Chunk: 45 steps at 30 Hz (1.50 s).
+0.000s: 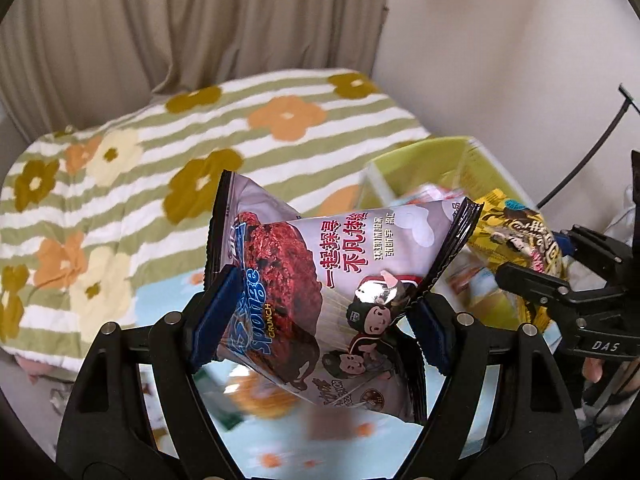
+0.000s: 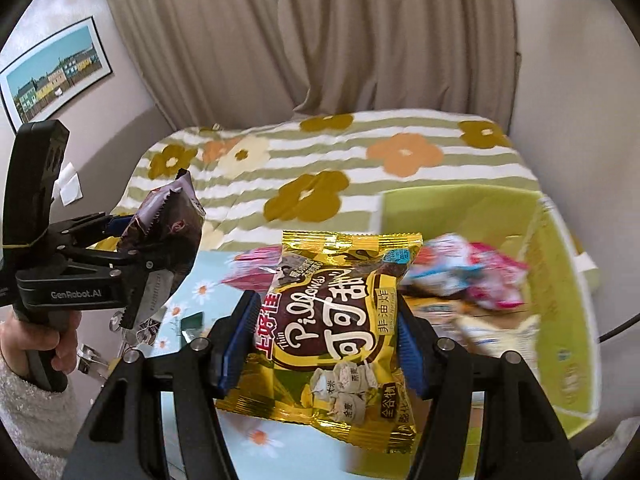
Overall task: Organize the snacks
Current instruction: 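Carry both packets over the box and open both grippers to drop them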
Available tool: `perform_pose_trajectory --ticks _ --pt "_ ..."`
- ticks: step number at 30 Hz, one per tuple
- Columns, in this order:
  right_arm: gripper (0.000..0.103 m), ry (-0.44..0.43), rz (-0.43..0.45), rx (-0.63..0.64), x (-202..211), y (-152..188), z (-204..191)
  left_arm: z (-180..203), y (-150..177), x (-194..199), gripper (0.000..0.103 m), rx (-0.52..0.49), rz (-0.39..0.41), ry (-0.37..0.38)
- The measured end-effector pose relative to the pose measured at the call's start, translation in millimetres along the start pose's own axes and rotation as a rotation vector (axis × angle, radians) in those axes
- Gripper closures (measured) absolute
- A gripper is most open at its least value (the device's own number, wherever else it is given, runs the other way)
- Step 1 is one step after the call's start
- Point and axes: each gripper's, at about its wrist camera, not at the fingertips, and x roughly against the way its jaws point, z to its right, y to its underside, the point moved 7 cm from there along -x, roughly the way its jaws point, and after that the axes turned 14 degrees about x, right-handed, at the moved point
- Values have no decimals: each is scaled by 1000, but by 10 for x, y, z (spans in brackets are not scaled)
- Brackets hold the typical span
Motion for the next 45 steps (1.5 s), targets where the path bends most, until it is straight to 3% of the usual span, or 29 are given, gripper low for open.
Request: perform_pose_trajectory --ticks 8,16,18,21,22,28,40,41,42,43,45 --pt "44 22 19 -27 422 263 916 1257 133 -375 26 -59 -47 44" --pt "44 -21 -19 -55 442 546 1465 1862 553 -890 25 -58 -163 12" --pt "44 -40 -33 -62 425 627 1508 1902 638 -959 21 -60 -176 -12" --pt "44 -63 -43 -77 404 721 1518 1941 770 -1036 2 -52 -217 -23" --pt "44 -68 -46 -80 394 741 1510 1934 798 -1034 1 -48 -217 -23" --pt "44 -69 -61 -82 393 811 1483 1893 970 -1015 1 -56 -247 -25" --pt "42 -59 -83 -84 286 841 1421 1530 985 -607 1 43 -172 -38" --pt "41 -59 -86 -80 258 840 1416 1497 986 -587 1 52 -169 -41" --pt "32 -55 -83 -72 241 847 1402 1463 992 -571 1 62 -167 -44" --pt "15 -49 -74 -62 236 849 1382 1424 1002 -556 1 74 -166 -44" --pt "3 -43 -55 -46 259 871 1346 1352 1024 -532 1 100 -164 -46"
